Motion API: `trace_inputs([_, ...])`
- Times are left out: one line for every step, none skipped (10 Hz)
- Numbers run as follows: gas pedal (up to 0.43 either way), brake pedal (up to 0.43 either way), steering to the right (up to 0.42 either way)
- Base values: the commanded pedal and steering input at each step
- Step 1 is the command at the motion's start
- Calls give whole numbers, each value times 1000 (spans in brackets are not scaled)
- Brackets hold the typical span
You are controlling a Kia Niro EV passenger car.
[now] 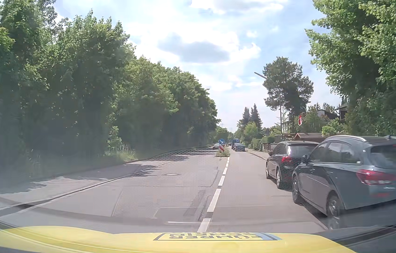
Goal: Follow the waypoints while adhering to traffic rules and regulations
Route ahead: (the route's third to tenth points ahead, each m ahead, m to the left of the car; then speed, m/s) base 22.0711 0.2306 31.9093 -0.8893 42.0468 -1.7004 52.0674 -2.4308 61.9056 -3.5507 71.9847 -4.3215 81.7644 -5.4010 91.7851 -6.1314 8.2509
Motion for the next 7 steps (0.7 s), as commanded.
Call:
trace_inputs([8, 0, 7])
trace_inputs([0, 0, 11])
trace_inputs([0, 0, 20])
trace_inputs([0, 0, 27])
trace_inputs([0, 0, 34])
trace_inputs([0, 0, 46])
trace_inputs([8, 0, 58])
